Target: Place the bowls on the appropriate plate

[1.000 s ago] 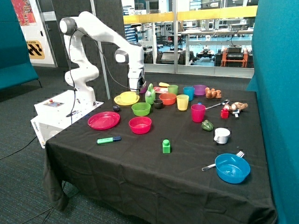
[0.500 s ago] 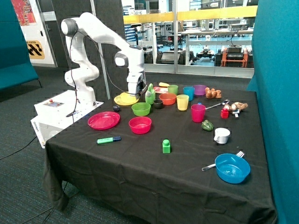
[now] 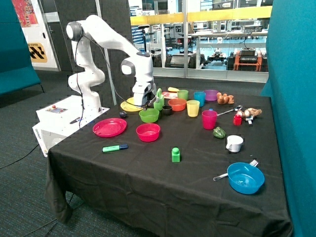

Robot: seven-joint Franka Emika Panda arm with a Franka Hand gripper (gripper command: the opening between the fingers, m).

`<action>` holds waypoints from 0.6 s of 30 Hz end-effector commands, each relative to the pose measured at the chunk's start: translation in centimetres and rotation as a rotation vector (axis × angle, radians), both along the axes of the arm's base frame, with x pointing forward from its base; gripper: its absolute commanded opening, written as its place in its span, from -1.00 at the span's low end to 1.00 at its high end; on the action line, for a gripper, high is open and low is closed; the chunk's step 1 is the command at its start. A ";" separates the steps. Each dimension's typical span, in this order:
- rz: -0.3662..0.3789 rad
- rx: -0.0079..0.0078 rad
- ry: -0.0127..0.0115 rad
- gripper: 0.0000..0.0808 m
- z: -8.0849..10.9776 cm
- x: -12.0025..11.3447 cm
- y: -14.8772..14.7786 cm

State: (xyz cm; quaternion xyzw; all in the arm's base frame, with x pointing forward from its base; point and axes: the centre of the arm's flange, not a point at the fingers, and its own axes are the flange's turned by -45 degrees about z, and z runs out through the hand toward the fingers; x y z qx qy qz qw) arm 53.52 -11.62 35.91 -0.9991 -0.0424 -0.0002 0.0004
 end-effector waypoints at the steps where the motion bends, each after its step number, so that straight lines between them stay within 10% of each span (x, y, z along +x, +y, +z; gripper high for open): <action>1: -0.009 -0.0009 0.0004 -0.17 -0.6 1.8 -0.9; 18: 0.089 -0.0009 0.0004 -0.19 -1.5 4.5 -0.7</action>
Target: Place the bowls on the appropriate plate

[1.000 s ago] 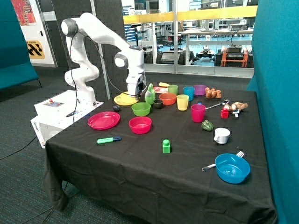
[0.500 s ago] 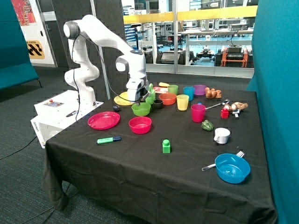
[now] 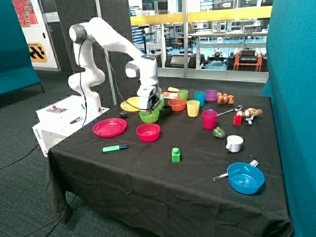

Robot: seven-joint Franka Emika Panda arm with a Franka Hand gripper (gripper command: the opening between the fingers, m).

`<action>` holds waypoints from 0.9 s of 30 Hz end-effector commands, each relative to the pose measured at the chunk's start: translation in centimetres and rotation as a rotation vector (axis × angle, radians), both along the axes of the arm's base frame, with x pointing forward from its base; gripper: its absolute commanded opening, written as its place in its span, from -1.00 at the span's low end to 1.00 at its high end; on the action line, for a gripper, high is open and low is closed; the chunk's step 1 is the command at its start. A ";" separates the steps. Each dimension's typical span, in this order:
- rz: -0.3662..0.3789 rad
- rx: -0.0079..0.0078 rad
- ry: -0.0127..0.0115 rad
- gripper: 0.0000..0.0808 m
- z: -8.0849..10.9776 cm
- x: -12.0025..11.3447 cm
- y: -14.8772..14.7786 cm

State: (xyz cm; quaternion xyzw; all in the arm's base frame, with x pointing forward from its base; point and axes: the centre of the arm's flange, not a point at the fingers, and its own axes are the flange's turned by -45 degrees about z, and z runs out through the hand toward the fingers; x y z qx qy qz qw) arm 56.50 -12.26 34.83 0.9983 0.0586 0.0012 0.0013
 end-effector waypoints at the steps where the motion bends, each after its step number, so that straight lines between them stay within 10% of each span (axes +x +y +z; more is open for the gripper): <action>1: 0.058 0.0024 0.0027 -0.19 -0.4 1.7 -0.1; 27: 0.037 0.0024 0.0027 -0.18 0.0 2.4 -3.9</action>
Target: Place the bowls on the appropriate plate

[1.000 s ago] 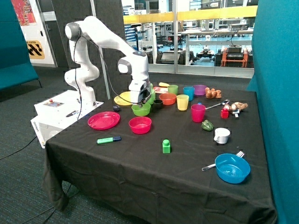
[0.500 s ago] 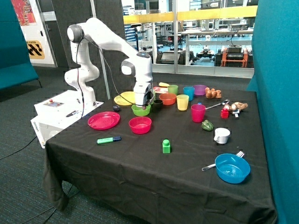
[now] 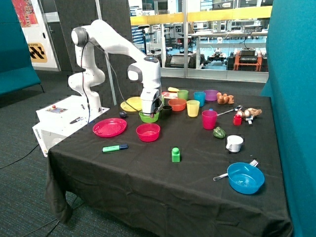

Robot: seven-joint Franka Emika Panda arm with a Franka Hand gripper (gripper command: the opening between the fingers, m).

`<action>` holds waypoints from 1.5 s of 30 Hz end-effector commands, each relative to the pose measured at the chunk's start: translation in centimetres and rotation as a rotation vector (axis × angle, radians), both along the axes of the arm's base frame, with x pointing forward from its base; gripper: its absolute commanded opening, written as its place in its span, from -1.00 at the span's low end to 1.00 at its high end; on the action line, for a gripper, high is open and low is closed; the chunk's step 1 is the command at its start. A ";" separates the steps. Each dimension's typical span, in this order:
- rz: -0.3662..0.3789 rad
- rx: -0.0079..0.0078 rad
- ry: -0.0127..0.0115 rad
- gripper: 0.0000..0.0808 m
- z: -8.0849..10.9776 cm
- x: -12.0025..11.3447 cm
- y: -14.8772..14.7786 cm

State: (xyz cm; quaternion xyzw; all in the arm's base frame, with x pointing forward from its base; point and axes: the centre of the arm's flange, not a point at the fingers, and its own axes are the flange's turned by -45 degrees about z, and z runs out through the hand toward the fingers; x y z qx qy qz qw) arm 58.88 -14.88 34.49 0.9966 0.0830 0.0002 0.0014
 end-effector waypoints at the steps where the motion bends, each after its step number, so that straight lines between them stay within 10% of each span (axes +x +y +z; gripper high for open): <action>1: -0.015 0.0028 0.0006 -0.18 0.4 0.1 -1.6; 45: -0.054 0.0029 0.0006 -0.09 -3.3 -2.0 -3.6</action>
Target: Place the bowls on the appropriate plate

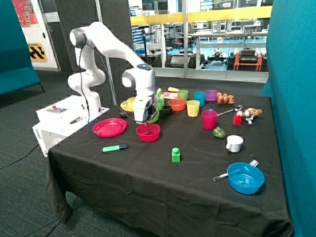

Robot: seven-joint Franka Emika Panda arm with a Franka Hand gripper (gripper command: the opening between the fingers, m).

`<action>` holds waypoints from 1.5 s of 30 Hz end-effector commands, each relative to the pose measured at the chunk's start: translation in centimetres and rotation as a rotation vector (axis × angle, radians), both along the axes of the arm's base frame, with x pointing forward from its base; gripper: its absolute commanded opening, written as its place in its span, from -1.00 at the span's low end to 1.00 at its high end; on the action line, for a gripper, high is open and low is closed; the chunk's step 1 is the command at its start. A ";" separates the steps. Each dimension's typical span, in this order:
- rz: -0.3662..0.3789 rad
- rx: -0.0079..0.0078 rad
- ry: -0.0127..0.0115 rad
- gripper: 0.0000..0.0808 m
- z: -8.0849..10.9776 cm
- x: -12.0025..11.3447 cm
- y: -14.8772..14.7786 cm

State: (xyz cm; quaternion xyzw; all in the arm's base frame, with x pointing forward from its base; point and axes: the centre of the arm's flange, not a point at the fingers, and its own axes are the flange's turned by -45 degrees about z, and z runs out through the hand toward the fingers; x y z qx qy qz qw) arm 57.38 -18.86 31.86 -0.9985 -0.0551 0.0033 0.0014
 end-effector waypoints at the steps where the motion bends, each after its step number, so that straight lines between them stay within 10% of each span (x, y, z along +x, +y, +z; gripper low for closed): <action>1: 0.003 -0.0024 -0.0067 -0.09 -0.7 -0.5 0.4; 27: 0.018 -0.0024 -0.0067 -0.15 -2.9 1.6 0.6; 34: 0.017 -0.0024 -0.0067 -0.94 -3.2 2.0 1.2; 45: 0.012 -0.0024 -0.0067 -1.00 -3.4 1.4 1.3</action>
